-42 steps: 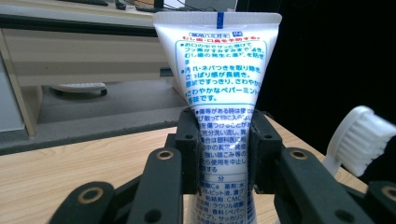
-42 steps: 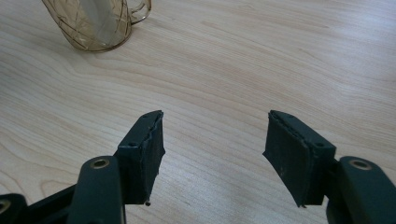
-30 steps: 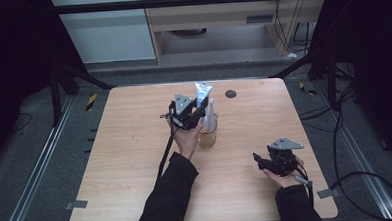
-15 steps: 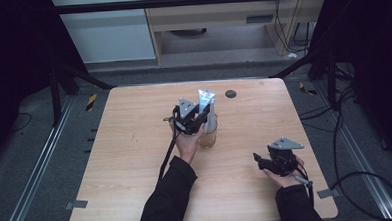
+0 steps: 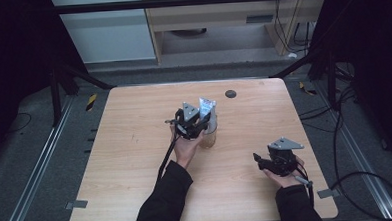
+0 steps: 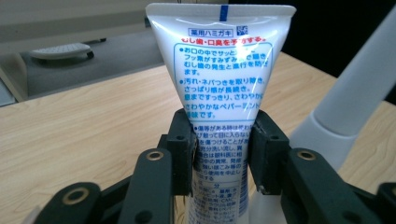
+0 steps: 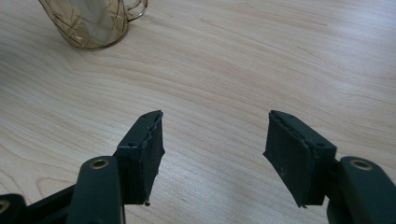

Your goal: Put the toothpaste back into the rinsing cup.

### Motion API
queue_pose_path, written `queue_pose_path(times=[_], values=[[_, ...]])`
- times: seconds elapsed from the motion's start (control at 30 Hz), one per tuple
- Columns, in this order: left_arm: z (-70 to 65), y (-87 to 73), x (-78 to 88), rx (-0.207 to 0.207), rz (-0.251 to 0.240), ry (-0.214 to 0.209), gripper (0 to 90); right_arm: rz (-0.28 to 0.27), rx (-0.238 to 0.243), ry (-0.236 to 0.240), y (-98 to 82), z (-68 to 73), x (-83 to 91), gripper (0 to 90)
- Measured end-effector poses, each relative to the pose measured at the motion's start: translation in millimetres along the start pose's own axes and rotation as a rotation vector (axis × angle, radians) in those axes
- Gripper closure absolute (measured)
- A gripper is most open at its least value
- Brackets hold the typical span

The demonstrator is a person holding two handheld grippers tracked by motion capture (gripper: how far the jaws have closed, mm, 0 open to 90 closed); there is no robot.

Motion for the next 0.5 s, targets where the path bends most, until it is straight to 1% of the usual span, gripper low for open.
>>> queue_pose_path(times=[0.1, 0.17, 0.23, 0.3, 0.33, 0.4, 0.43, 0.5], values=[[3.7, -4.3, 2.4, 0.003, 0.036, -0.005, 60.3, 0.0, -0.001, -0.002, 0.1, 0.2, -0.3, 36.8], [4.8, -7.5, 4.0, -0.007, 0.053, -0.006, 59.2, 0.001, 0.002, -0.001, 0.0, 0.2, -0.1, 36.8], [4.4, -9.5, 6.1, -0.003, 0.06, -0.02, 57.1, 0.001, 0.004, -0.003, 0.0, 0.3, -0.1, 36.9], [2.3, -9.1, 8.6, -0.014, 0.065, -0.024, 55.8, 0.002, 0.007, -0.005, 0.0, 0.0, -0.4, 36.9], [1.5, -8.6, 10.0, -0.021, 0.067, -0.018, 54.7, 0.002, 0.006, -0.005, -0.1, 0.1, -0.5, 36.8], [1.9, -7.5, 13.8, -0.024, 0.066, -0.019, 51.1, 0.001, 0.006, -0.004, 0.0, 0.3, -0.3, 36.9], [2.4, -6.8, 16.2, -0.018, 0.061, -0.022, 49.5, 0.002, 0.005, -0.004, 0.0, 0.4, -0.1, 36.9], [2.9, -4.7, 22.4, -0.016, 0.039, -0.014, 46.9, 0.001, 0.005, -0.004, 0.0, 0.1, -0.1, 36.9]])
Point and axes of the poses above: each handheld gripper's, and its own axes: x roughly backward along the jaws, y roughly out of its top, z roughly to its left, the point moved 1 cm from there along -x, roughly forward along the jaws, and after that the axes turned 3 degrees about x, right-handed, at the moved point
